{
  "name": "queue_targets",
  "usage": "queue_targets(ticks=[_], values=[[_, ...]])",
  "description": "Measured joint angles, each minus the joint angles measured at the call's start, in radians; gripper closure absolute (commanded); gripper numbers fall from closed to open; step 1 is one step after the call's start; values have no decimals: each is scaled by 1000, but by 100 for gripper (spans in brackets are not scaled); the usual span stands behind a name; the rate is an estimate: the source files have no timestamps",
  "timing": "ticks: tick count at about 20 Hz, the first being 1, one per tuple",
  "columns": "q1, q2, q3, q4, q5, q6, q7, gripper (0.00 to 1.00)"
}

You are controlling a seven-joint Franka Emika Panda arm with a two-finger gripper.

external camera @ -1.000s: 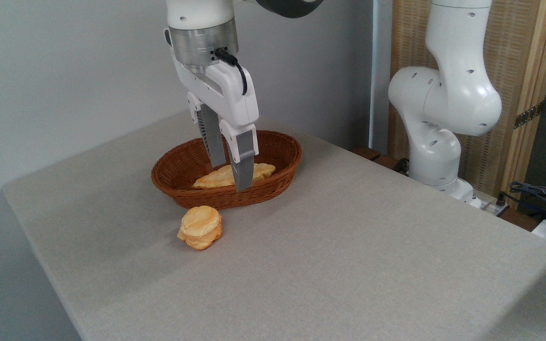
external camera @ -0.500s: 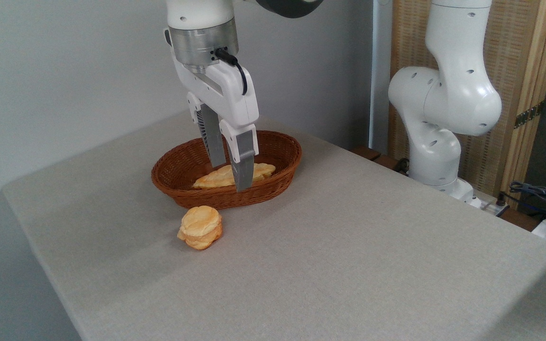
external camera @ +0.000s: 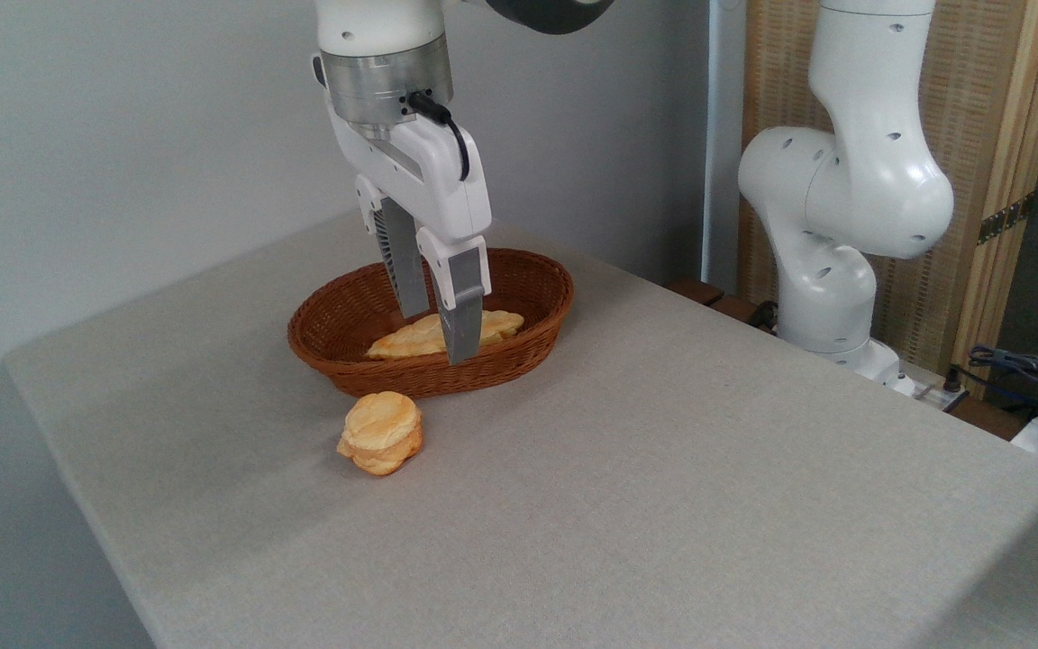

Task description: Put bread into the basket

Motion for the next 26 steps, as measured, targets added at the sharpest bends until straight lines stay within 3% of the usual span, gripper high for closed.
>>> queue_targets(ticks=[7,19,20,24,26], values=[[-9,5,-3,-6,0,20,1,0],[-23,51,-8,-142,-4,271,18,0],[-28,57,-8,-143,-10,275,17,0],[-45,102,-9,-145,-133,318,16,0],[-45,120,-9,-145,-156,328,16,0]])
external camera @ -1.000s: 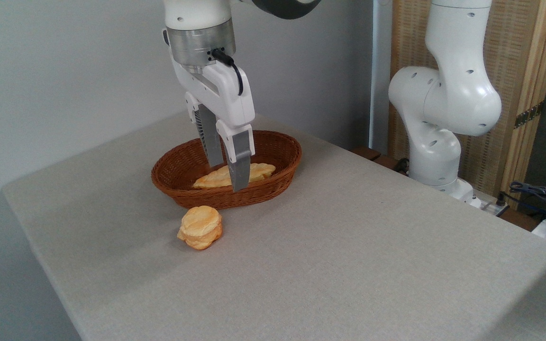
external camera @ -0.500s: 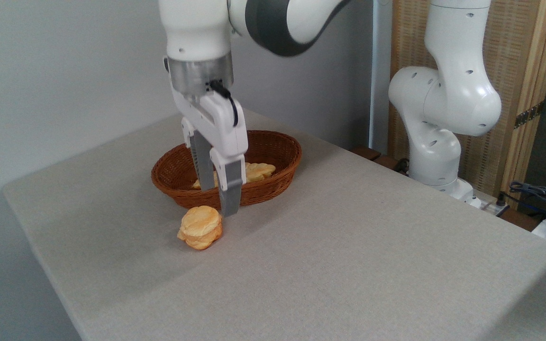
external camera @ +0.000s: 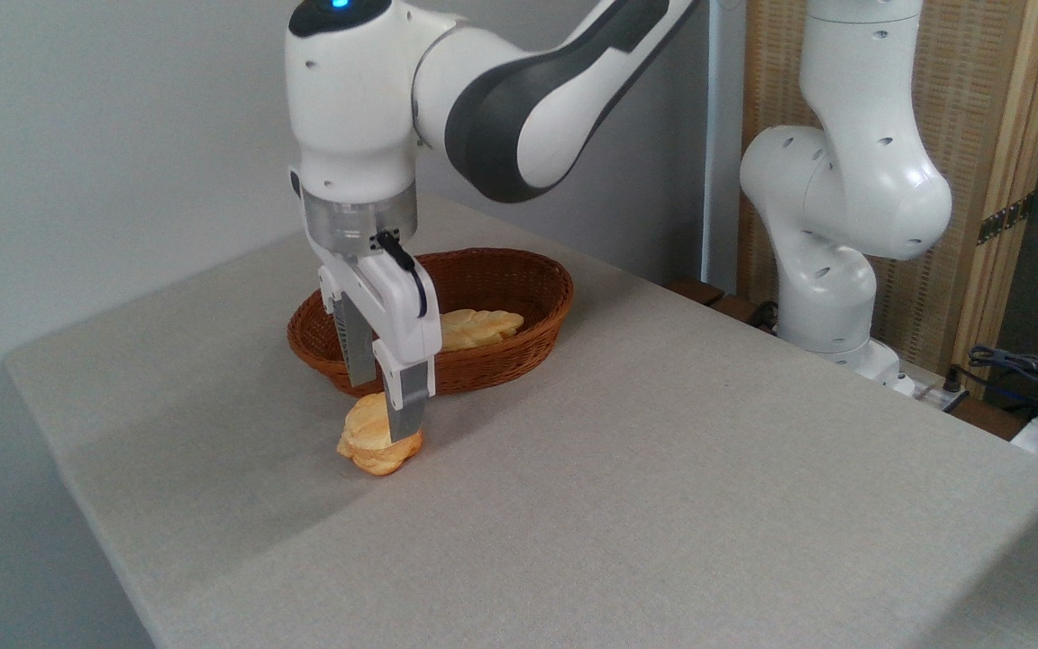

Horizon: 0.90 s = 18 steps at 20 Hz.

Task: Put bread into the basket
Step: 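Move the gripper over the round bun and lower around it, then close the gripper on the round bun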

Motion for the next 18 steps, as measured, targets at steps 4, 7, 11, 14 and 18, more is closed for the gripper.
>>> queue_targets(ticks=[4,7,11,14,18], values=[[-14,27,-2,-1,-22,11,0,0],[-22,34,-3,-1,-31,14,0,0],[-31,42,-3,-1,-36,14,-1,0],[-35,54,-3,-2,-36,15,-1,0],[-37,67,-3,-2,-36,30,-1,0]])
